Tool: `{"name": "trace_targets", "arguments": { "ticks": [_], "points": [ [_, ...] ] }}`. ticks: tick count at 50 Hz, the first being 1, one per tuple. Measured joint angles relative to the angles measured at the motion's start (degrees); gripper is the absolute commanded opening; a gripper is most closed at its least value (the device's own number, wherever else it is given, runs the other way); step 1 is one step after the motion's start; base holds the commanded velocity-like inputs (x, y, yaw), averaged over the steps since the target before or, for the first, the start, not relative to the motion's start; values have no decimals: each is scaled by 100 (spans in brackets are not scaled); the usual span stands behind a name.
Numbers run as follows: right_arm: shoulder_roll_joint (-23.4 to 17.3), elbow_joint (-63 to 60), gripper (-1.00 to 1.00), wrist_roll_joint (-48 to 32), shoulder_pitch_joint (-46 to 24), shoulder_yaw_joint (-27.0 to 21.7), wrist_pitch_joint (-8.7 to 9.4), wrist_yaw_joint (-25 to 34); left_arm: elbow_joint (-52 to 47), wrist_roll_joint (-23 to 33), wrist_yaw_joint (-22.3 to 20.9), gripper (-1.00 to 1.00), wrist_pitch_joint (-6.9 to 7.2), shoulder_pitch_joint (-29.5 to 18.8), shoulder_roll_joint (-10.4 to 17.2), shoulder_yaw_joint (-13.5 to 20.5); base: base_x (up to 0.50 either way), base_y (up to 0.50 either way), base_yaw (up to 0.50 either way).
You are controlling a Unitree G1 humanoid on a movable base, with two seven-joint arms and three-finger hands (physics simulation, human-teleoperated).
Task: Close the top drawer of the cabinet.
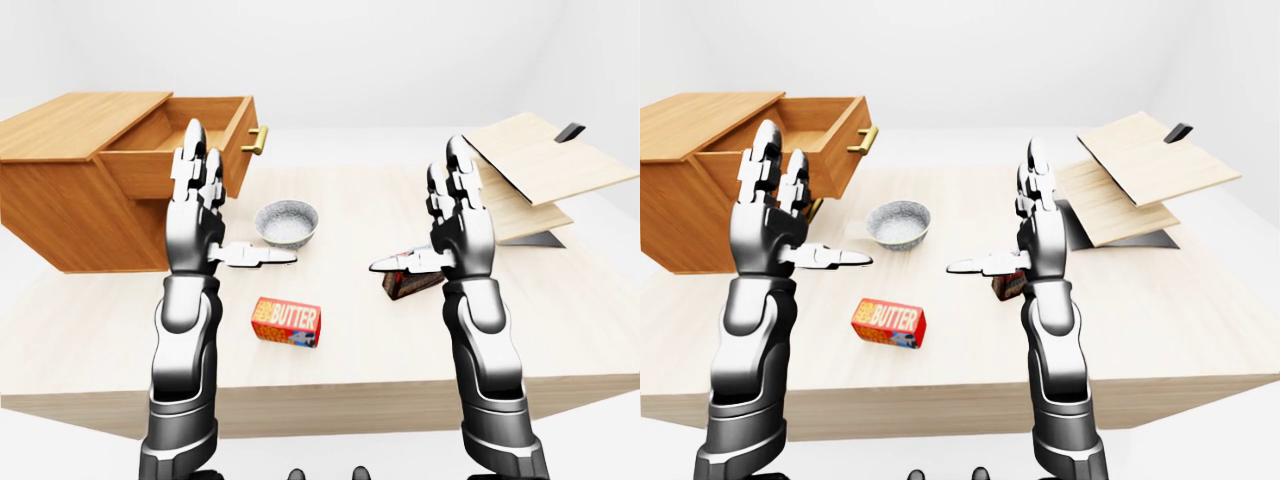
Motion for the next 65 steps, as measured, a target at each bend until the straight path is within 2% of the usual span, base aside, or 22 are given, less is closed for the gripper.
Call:
{"name": "trace_targets", "arguments": {
  "ticks": [13,33,48,65],
  "points": [
    [14,-74,100,-4,-10,27,0,-19,-115,-10,2,100,0,-28,-11,-19,33,-3,0],
    [34,-138,100,-115,36,67,0,29,-57,8,-42,100,0,-81,-33,-70,0,0,0],
    [30,-117,100,-159,43,58,0,43,1783,341,-232,100,0,-901,117,-114,0,0,0],
    [27,-105,100,-181,62,51,0,45,3860,1211,534,100,0,-1660,308,-150,0,0,0]
  ]
}}
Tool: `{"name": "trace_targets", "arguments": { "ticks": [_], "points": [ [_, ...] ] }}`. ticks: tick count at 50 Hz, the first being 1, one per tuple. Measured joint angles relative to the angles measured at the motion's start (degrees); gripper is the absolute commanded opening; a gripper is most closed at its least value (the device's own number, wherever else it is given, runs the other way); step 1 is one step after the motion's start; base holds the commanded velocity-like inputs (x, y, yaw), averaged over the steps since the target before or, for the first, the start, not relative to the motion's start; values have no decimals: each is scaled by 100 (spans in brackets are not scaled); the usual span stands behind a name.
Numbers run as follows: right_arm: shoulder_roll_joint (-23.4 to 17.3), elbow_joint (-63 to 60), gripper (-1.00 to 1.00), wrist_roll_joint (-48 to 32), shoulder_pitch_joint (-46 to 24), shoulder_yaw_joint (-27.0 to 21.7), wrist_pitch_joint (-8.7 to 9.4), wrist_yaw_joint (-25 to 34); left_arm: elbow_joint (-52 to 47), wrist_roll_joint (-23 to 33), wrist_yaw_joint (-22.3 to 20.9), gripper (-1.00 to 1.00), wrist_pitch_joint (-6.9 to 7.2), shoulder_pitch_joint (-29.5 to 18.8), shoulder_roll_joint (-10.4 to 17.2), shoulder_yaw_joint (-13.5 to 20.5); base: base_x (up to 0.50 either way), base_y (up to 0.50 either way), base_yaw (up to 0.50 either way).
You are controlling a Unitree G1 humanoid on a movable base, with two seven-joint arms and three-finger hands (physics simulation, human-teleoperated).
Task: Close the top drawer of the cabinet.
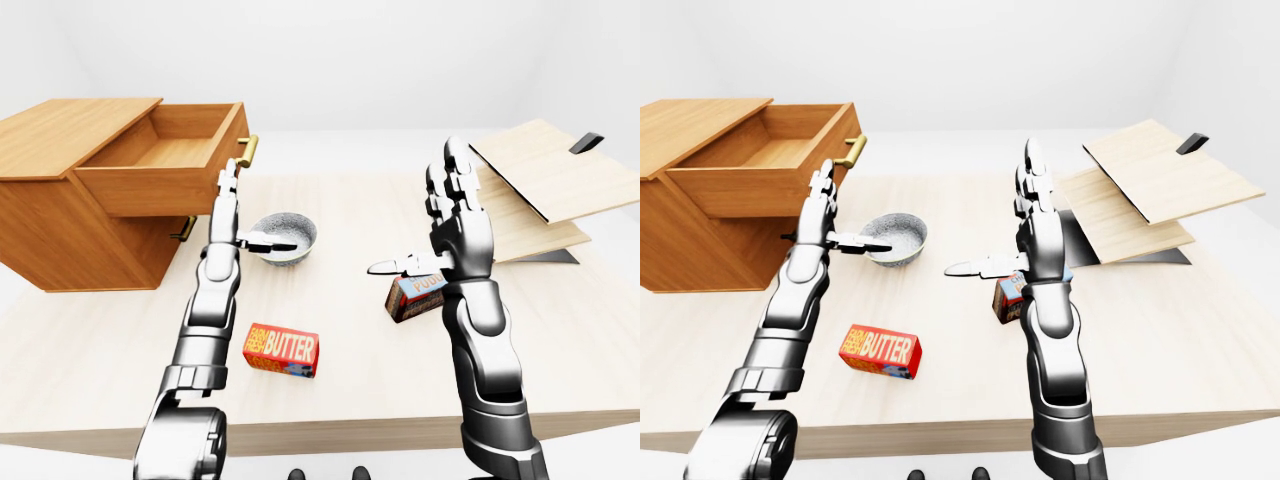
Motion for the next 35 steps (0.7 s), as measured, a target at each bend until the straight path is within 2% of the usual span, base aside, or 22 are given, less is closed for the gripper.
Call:
{"name": "trace_targets", "arguments": {
  "ticks": [19,28,35],
  "points": [
    [11,16,100,-19,25,12,0,-3,1489,674,890,100,0,-444,316,62,0,0,0],
    [12,23,100,-24,42,16,0,9,1562,682,1095,100,0,-414,522,169,0,0,0],
    [17,8,100,-36,49,26,0,18,1555,473,1111,100,0,-367,688,274,0,0,0]
  ]
}}
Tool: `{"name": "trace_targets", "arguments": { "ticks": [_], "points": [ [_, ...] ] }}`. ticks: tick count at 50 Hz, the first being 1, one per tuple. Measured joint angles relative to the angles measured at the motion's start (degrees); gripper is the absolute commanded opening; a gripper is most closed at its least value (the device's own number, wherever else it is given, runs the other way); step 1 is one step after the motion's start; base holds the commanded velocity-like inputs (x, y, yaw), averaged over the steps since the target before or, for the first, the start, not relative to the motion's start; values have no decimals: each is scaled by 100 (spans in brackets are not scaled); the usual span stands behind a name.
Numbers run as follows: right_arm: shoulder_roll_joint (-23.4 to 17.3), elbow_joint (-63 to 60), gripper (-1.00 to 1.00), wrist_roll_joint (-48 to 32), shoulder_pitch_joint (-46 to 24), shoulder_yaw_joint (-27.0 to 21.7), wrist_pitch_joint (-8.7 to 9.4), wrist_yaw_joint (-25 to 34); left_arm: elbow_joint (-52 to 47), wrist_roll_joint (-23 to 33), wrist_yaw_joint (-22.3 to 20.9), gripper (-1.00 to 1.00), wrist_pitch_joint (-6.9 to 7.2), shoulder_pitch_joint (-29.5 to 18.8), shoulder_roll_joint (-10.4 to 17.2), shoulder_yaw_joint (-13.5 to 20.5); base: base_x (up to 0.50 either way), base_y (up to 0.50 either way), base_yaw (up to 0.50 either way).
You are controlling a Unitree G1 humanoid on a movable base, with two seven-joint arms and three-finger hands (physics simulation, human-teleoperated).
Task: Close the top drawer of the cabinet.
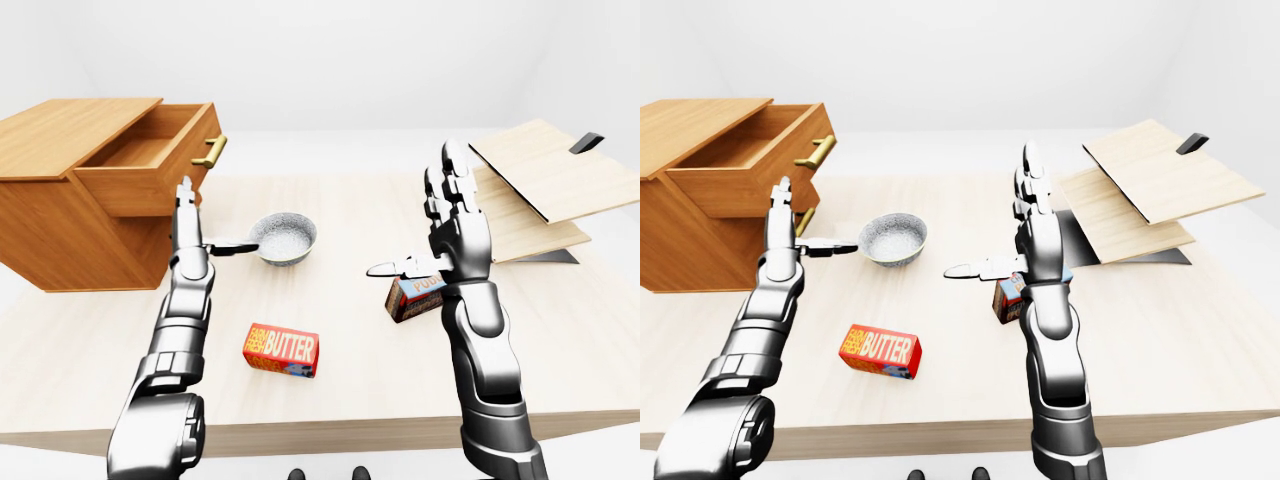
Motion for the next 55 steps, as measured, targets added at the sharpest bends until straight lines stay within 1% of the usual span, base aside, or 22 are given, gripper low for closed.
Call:
{"name": "trace_targets", "arguments": {
  "ticks": [8,25,39,47,55],
  "points": [
    [7,-23,100,-12,7,10,0,8,-74,-283,-33,100,0,47,82,108,0,0,0],
    [21,-49,100,-27,36,26,0,16,-117,-688,77,100,0,-1,10,401,0,0,0],
    [22,-33,100,-28,61,25,0,30,-78,-1146,123,100,0,-61,64,587,0,0,0],
    [29,-15,100,-36,64,32,0,26,-101,-1403,118,100,0,-65,91,670,0,0,0],
    [38,-14,100,-47,74,45,0,20,-190,-1809,9,100,0,-19,157,754,0,0,0]
  ]
}}
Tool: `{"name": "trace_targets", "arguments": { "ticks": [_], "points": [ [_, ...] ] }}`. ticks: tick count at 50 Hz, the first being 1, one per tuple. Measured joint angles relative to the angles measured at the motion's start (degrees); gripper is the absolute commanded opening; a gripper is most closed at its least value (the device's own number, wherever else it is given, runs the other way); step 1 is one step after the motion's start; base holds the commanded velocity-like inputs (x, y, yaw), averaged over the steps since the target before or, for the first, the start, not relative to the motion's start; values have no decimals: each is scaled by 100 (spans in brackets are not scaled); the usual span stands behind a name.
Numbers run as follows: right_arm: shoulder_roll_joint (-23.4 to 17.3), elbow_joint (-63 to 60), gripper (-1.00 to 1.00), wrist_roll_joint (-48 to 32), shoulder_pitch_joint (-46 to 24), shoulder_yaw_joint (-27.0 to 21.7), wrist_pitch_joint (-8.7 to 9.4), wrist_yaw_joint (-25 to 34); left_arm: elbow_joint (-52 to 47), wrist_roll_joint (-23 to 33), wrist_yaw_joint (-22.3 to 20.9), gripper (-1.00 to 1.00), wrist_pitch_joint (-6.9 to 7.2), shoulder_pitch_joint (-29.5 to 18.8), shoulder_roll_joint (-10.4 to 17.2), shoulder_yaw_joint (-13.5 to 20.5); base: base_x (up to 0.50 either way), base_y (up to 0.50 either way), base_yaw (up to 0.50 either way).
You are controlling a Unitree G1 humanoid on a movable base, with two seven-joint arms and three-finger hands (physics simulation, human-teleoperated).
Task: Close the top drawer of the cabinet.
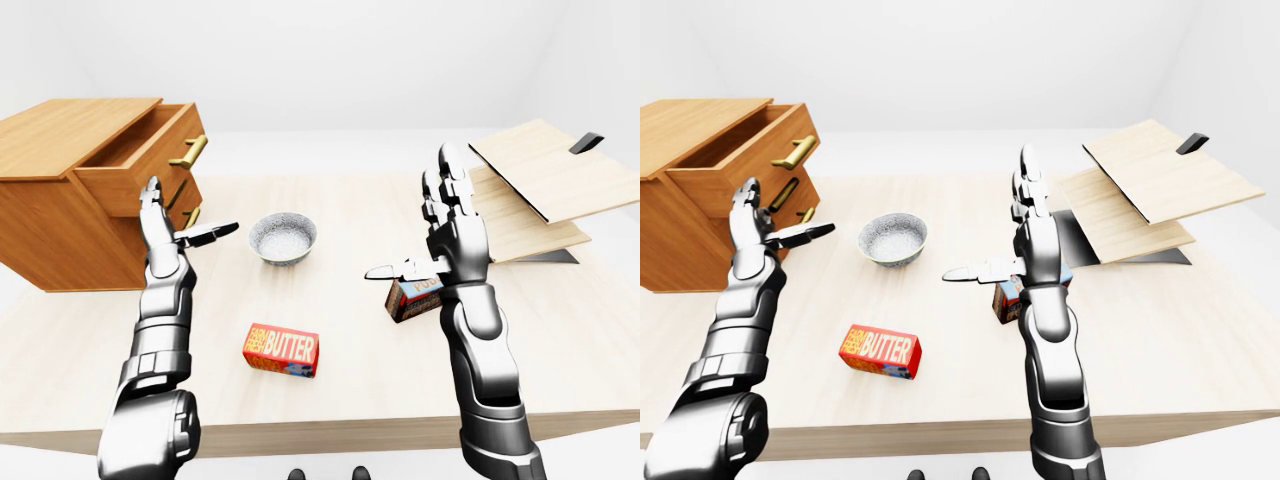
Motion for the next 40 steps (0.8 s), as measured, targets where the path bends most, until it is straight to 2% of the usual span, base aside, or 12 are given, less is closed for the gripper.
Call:
{"name": "trace_targets", "arguments": {
  "ticks": [16,29,40],
  "points": [
    [5,-3,100,-3,32,3,0,4,15,-689,-126,100,0,16,211,95,0,0,0],
    [-8,4,100,13,15,-16,0,16,210,-1066,-130,100,0,-173,395,176,0,0,0],
    [-18,25,100,18,-6,-26,0,18,181,-1268,-95,100,0,-533,1153,265,0,0,0]
  ]
}}
